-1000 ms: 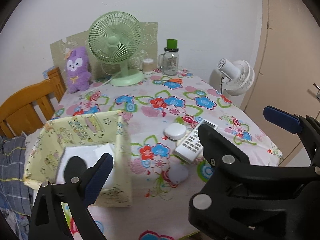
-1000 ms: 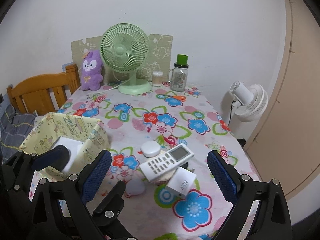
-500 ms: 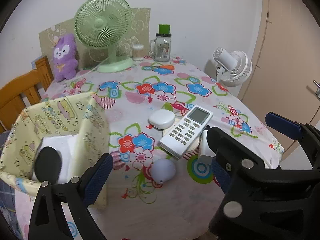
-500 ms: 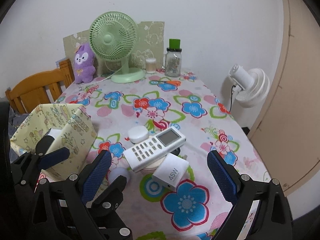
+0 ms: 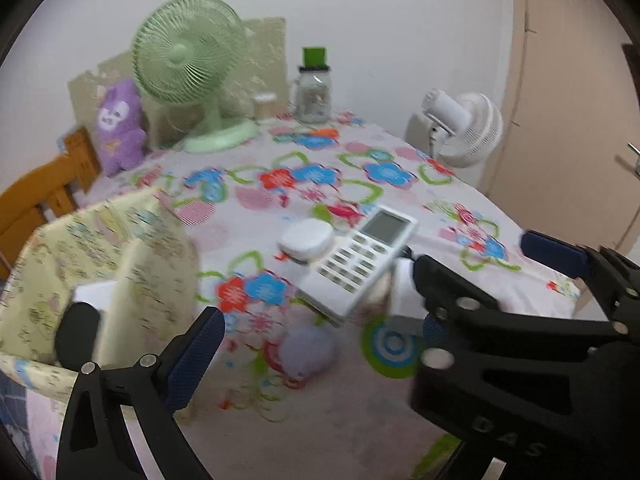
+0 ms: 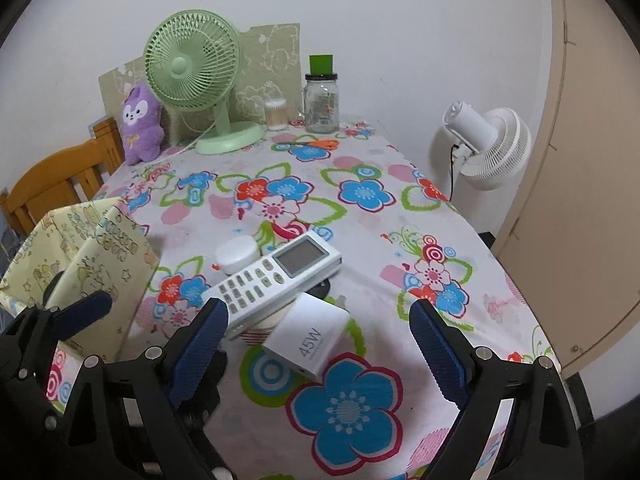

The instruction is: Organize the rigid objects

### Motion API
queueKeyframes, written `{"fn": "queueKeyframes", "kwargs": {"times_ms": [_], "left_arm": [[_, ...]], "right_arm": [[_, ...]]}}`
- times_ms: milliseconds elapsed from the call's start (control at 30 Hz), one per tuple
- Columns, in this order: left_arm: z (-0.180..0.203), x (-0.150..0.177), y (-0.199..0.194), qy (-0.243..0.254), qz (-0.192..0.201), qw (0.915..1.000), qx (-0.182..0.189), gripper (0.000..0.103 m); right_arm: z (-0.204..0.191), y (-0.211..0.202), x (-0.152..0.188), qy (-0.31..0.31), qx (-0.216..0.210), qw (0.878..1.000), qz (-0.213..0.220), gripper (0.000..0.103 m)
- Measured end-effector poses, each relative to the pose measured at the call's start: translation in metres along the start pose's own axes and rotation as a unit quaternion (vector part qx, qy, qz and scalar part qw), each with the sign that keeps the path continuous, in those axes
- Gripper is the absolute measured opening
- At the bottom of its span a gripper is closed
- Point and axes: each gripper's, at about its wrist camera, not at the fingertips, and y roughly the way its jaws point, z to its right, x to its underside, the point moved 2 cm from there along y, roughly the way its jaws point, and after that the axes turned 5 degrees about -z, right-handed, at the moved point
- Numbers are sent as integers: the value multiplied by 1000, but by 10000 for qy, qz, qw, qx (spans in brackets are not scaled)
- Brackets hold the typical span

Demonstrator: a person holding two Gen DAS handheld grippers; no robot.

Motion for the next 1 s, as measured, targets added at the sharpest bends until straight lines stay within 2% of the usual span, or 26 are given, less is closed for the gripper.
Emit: {"fn": "queueKeyframes", "kwargs": {"times_ms": [700,1000], "left_arm": [[6,8,60,88,-587,9982,-14,100],[1,7,70,91,-707,9974,-42,99]], "right_arm": [[2,64,13,-6,-68,9976,-693,88],[-2,77,15,84,-369,9958,-838,72]]}}
